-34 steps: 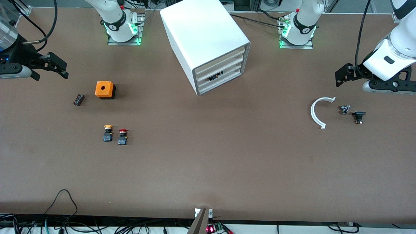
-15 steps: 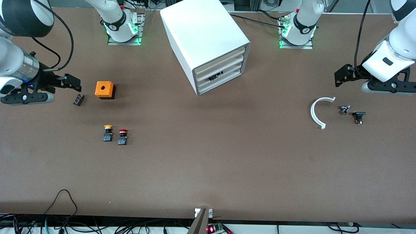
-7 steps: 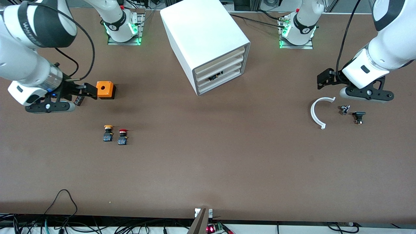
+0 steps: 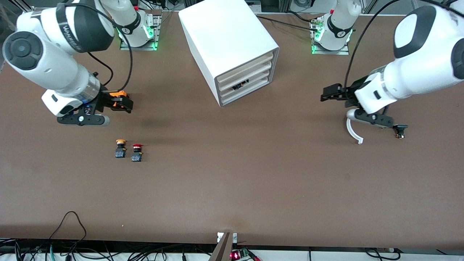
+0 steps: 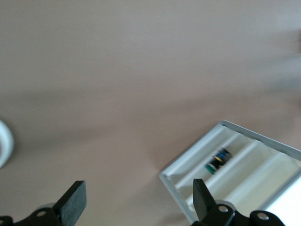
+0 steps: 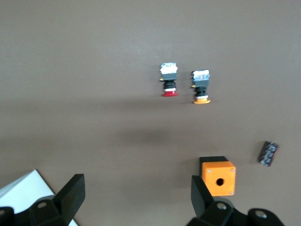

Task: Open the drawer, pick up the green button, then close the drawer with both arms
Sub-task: 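Move the right gripper toward the cabinet while the left gripper approaches the drawer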

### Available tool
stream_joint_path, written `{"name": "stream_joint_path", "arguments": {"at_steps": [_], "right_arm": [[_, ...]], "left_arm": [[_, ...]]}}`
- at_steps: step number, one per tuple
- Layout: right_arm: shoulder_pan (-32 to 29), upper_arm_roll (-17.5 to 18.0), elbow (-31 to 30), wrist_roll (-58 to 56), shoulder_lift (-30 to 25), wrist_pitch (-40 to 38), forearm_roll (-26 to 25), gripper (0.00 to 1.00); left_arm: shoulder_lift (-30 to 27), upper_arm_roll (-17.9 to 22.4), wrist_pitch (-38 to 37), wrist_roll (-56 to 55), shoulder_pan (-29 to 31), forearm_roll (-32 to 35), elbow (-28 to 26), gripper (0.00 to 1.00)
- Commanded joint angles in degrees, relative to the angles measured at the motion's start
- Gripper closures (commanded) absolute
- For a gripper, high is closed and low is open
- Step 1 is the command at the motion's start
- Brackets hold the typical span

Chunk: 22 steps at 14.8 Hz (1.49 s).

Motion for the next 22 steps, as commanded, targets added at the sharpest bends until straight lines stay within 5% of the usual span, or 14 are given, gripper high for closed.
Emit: {"name": "stream_joint_path", "arguments": {"at_steps": [1,6,10,17,22], "right_arm": [[2.31,-0.31,2.12,6.26,1.39,-0.21,0.95,0.0],[4.51,-0.31,2.39,14.35,1.57,-0.21,0.95,0.0],[6.09,0.04,3.26,20.49,2.27,-0.21,2.69,0.0],[10.48,0.13,9.76,32.37,6.49,-1.44,4.99,0.0],[13.38,0.13,11.16,35.71,7.63,1.45,5.17,0.0]], "left_arm": [[2.29,-1.35,0.01,4.97,-0.11,-4.23,0.25,0.0],[8.87,-2.15,-4.37,25.79,1.12,-10.99,-0.36,0.0],[12.57,-2.15,-5.61,29.51,2.0,-14.35,-1.76,0.0],[13.02,-2.15,-3.08,40.13,1.91,-24.27,-13.0,0.0],[12.84,-5.4,6.24,49.89,1.3,-33.67,-23.81,0.02]]}}
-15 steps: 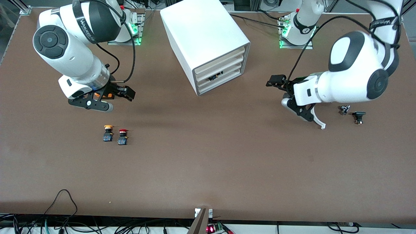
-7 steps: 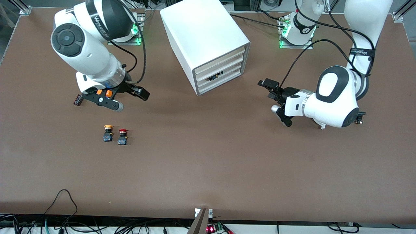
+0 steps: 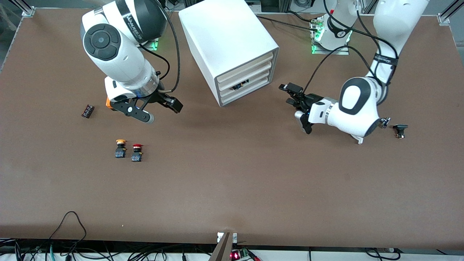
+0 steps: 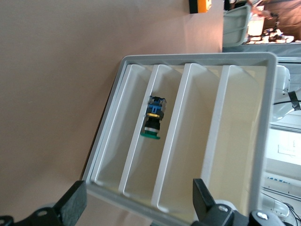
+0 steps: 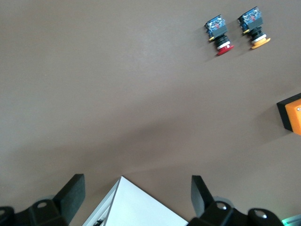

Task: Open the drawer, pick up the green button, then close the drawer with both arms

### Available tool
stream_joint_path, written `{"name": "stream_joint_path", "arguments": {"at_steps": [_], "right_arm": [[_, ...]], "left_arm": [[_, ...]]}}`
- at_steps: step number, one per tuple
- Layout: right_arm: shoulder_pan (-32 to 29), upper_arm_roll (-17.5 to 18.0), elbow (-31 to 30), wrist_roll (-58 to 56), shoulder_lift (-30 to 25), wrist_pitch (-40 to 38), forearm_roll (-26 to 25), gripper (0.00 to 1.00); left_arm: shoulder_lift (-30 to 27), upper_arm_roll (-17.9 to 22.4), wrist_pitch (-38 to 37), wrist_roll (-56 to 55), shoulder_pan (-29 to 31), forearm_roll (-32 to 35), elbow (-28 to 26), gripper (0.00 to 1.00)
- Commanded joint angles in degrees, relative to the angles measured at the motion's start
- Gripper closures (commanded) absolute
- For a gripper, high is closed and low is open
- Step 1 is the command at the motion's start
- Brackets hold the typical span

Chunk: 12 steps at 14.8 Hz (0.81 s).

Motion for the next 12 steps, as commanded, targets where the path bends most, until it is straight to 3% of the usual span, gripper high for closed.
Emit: {"name": "stream_joint_path", "arguments": {"at_steps": [1,4,5,8,12], "right_arm": [[2.0,-0.17,4.89,3.84,2.43,0.83,1.01,0.0],[3.06,-0.17,10.17,6.13,5.16,0.21,5.05,0.0],[3.32,-0.08,11.05,7.18,5.78,0.39,5.32,0.0],[5.08,-0.08,13.95,10.25,8.94,0.13,5.58,0.0],[7.62,-0.17,15.89,13.86,11.4,0.48,5.5,0.0]], "left_arm": [[-1.1,-1.96,3.17,4.84,-0.03,-5.37,-5.76,0.03],[-1.01,-3.45,6.06,7.46,-0.2,-8.28,-10.06,0.1],[-0.75,-4.08,7.2,10.44,-0.2,-10.12,-11.55,0.18],[1.96,-4.78,7.91,17.22,-0.38,-13.12,-13.32,0.3],[5.22,-4.96,8.09,25.48,-1.08,-18.21,-15.08,0.33]]}}
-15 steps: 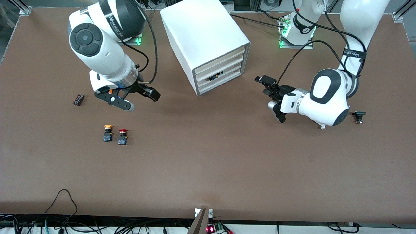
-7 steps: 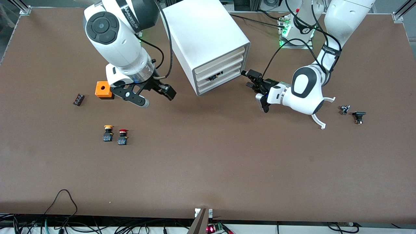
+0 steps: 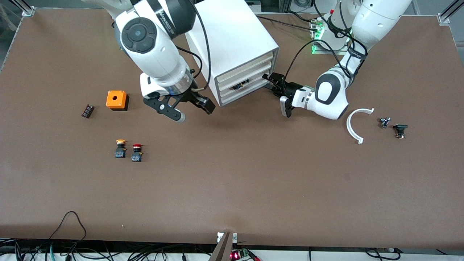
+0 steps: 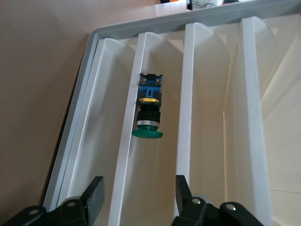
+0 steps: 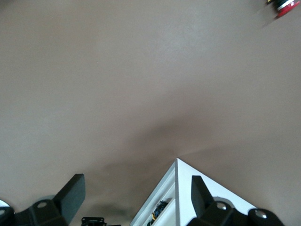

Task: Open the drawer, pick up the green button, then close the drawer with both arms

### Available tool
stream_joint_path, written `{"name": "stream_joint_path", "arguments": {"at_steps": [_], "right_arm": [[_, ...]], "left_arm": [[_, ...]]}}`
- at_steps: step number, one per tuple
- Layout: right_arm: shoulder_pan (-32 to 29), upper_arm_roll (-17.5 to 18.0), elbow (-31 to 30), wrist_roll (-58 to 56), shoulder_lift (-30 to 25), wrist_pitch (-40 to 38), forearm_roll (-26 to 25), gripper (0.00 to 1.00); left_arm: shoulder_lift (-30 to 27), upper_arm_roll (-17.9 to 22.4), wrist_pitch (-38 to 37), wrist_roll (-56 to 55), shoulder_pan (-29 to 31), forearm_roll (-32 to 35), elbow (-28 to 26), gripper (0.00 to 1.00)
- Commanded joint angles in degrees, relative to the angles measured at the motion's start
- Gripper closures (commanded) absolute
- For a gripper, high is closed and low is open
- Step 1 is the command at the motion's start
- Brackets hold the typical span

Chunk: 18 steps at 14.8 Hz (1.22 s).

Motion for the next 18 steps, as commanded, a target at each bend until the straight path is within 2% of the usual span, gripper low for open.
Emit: {"name": "stream_joint_path", "arguments": {"at_steps": [1,3,6,7,9,10,13,15,18], "right_arm": [[2.19,-0.25,3.9,4.98,3.1,-0.24,0.62,0.0],[3.07,-0.25,7.23,8.59,5.12,-0.76,0.62,0.0],[3.43,-0.16,9.0,11.59,6.36,-0.59,0.62,0.0],[3.78,-0.16,9.09,12.3,6.45,-0.15,0.71,0.0],[3.96,-0.16,10.75,14.14,7.58,0.29,0.71,0.0],[4.22,-0.16,11.98,15.02,8.46,0.29,0.71,0.0],[4.22,0.54,15.41,18.18,10.66,1.07,0.8,0.0],[4.31,0.72,15.59,19.85,11.1,2.57,0.8,0.0],[4.31,1.77,15.59,22.92,11.89,5.02,0.71,0.0]], "left_arm": [[2.26,-0.57,0.7,6.4,-0.69,-4.49,-1.09,0.34],[3.84,-0.57,0.7,9.03,-1.04,-6.43,-1.18,0.39],[6.22,-0.74,0.7,12.99,-1.22,-8.54,-1.26,0.54],[6.13,-0.74,0.7,13.0,-2.09,-9.24,-1.7,0.63],[6.13,-0.74,1.22,13.18,-3.06,-11.61,-2.76,0.91],[6.05,-0.74,2.19,13.26,-3.15,-11.62,-2.85,1.0],[6.05,-0.66,2.37,14.49,-2.98,-11.53,-2.76,1.0],[6.13,-0.31,2.46,14.59,-2.63,-11.44,-2.32,1.0],[6.4,2.32,2.81,13.88,-2.63,-10.22,0.66,1.0]]}}
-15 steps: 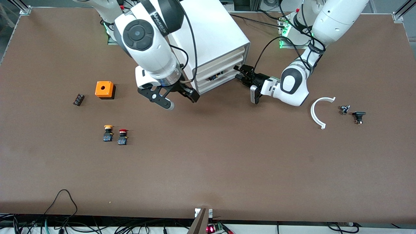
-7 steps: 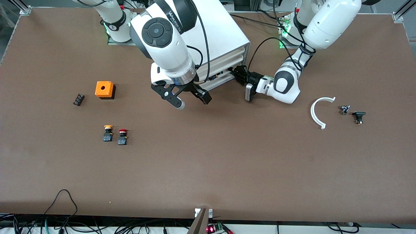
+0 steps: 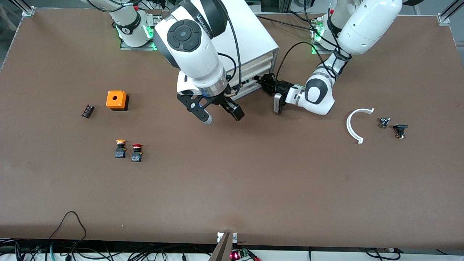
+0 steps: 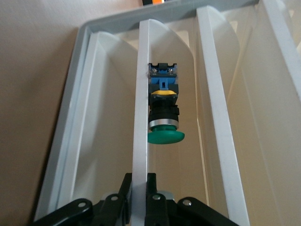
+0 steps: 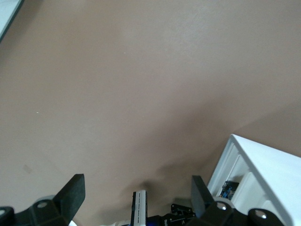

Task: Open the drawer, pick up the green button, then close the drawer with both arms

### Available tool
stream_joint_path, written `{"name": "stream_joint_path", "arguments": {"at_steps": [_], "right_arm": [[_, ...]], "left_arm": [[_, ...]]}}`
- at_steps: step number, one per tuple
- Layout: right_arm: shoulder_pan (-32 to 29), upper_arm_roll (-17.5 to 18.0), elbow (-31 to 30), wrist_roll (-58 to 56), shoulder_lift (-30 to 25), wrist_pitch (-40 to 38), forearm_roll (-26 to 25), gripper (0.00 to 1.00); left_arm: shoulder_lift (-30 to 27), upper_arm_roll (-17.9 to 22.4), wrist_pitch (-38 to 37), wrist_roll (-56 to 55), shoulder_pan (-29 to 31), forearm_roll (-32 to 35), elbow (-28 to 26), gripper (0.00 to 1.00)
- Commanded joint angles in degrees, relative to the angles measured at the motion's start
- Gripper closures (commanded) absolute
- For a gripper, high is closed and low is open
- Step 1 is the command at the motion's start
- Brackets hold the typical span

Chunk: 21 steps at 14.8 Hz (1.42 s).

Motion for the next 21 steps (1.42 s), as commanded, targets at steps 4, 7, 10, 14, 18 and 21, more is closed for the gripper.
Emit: {"name": "stream_joint_path", "arguments": {"at_steps": [4,7,10,14,18,21], "right_arm": [[1.47,1.16,2.48,6.36,3.4,3.53,0.51,0.0],[4.45,0.63,2.48,9.25,5.6,5.37,-0.19,0.0],[5.78,0.72,2.39,10.85,7.8,5.72,-1.69,0.0],[7.09,0.89,1.51,10.41,9.91,5.29,-1.77,0.0],[8.32,0.89,-0.33,10.41,12.54,5.81,-5.1,0.0],[9.11,0.89,-0.42,10.76,15.0,6.77,-7.13,0.0]], "left_arm": [[2.59,4.51,1.37,-3.46,0.04,5.0,10.04,1.0],[3.73,6.27,1.28,-5.75,0.13,6.94,14.27,1.0],[4.17,7.85,1.28,-6.55,0.22,8.08,15.77,1.0],[4.26,8.56,1.19,-6.55,0.3,8.08,16.56,1.0],[3.65,8.56,0.75,-6.02,1.27,8.43,16.48,0.0],[1.02,8.65,0.4,-7.24,2.41,9.4,16.56,0.0]]}}
